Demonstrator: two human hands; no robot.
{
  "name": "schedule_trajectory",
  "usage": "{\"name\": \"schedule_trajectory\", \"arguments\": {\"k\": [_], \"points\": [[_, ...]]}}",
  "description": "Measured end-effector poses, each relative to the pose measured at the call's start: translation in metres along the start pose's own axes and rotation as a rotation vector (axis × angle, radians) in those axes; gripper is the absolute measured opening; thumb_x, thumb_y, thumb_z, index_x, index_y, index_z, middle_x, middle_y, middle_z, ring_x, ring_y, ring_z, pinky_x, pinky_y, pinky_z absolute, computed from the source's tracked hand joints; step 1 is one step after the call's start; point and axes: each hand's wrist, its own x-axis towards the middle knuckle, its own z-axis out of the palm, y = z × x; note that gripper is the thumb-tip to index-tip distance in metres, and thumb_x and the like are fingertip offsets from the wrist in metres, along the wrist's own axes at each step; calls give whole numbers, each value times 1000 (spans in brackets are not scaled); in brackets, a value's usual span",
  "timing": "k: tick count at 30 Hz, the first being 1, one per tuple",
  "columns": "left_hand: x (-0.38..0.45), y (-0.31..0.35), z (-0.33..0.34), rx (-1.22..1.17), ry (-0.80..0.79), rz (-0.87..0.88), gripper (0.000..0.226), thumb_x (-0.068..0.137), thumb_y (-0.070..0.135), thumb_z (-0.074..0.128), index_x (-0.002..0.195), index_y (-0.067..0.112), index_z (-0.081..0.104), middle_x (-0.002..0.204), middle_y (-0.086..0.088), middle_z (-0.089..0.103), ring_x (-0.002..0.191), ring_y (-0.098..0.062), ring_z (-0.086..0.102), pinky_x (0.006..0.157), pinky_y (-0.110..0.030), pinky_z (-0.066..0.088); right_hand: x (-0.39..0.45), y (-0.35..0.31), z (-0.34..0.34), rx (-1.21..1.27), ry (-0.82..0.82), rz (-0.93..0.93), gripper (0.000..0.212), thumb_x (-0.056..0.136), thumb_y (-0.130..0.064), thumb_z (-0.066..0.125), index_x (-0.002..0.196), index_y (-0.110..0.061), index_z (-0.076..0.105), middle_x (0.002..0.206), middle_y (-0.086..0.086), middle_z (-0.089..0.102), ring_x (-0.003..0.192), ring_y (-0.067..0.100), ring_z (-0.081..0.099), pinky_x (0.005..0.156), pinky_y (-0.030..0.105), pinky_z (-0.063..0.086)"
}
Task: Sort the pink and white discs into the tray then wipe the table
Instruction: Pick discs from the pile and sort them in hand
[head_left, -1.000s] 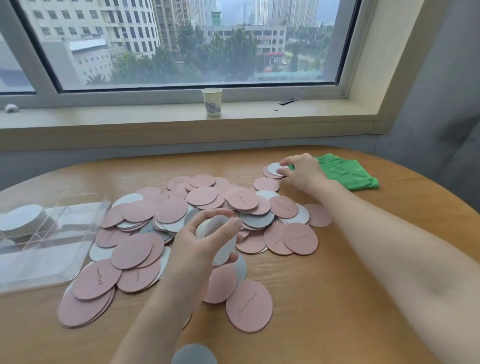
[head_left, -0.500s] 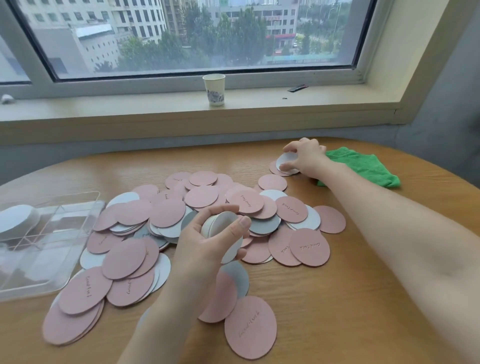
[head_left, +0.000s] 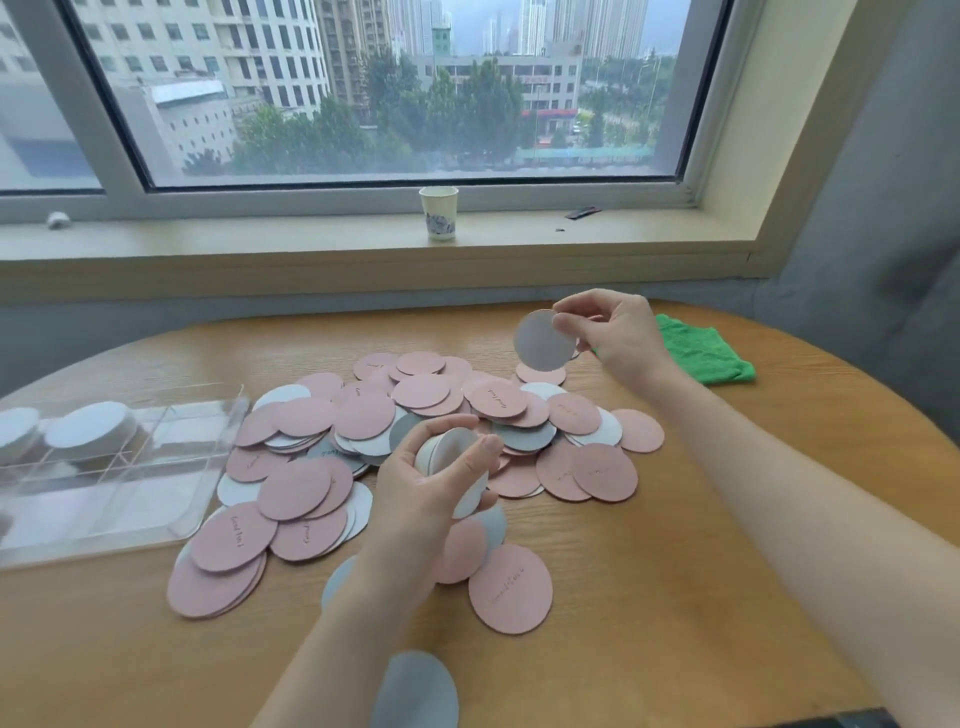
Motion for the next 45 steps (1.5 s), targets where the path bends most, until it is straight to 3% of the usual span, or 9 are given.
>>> {"name": "schedule_trajectory", "arguments": {"k": [5,10,13,16,24,30,33,38,45], "points": [[-26,2,-5,-41,20,50,42,65,36,94,102,29,75,97,-7,78,93,-23,71,79,-40,58,-103,-38,23,319,-114,69,11,85,-2,76,91,-11,75,82,3,73,68,10,65,63,22,56],[-50,-4,-12,-94,-2,100,75,45,52,102,108,24,72,98,-8,78,89,-28,74,76,-40,59,-179,-40,45,414,-177,106,10,83,-2,77,92,-5,76,81,4,75,69,14,65,64,26,55],[-60,-10,-14,-86,-14,115,50,65,42,97,106,26,74,97,-11,76,90,-31,70,87,-49,53,-198,-40,54,391,-179,71,18,80,-11,82,94,-1,77,86,10,77,72,13,66,65,25,54],[-63,-15,-16,-96,7,98,28,81,20,86,105,24,74,100,-13,76,93,-31,69,87,-48,53,-200,-38,62,315,-150,53,21,76,-22,85,91,-8,78,87,4,78,78,12,68,66,25,52],[-60,-18,-26,-175,-42,32,30,87,12,74,116,10,69,126,-34,60,115,-51,66,77,-52,61,-176,-11,30,-4,-114,54,12,80,-21,84,89,-22,77,80,-6,77,77,5,69,73,20,52],[-57,-12,-28,-118,-61,20,21,82,12,83,102,17,76,117,-27,69,94,-33,72,68,-41,60,-146,25,-6,-389,52,47,12,84,-28,81,93,-21,77,89,-9,73,85,4,66,72,1,41],[-56,-13,-27,-89,-58,14,25,76,15,81,100,15,76,115,-27,70,91,-32,74,67,-41,60,-126,37,-14,-460,62,109,20,85,-30,80,100,-18,78,96,0,75,94,15,66,77,14,41],[-55,-18,-24,-53,-64,-2,26,72,18,84,97,17,77,112,-25,72,91,-34,75,66,-40,61,-90,39,-22,-618,-35,214,62,79,-39,84,132,-14,64,132,8,65,126,25,55,104,33,41],[-50,-20,-24,-46,-57,-13,28,73,13,90,97,18,77,113,-26,71,92,-32,75,68,-40,61,-74,32,-17,-579,-202,287,67,73,-31,90,133,-17,62,124,4,66,101,17,61,84,28,46]]}}
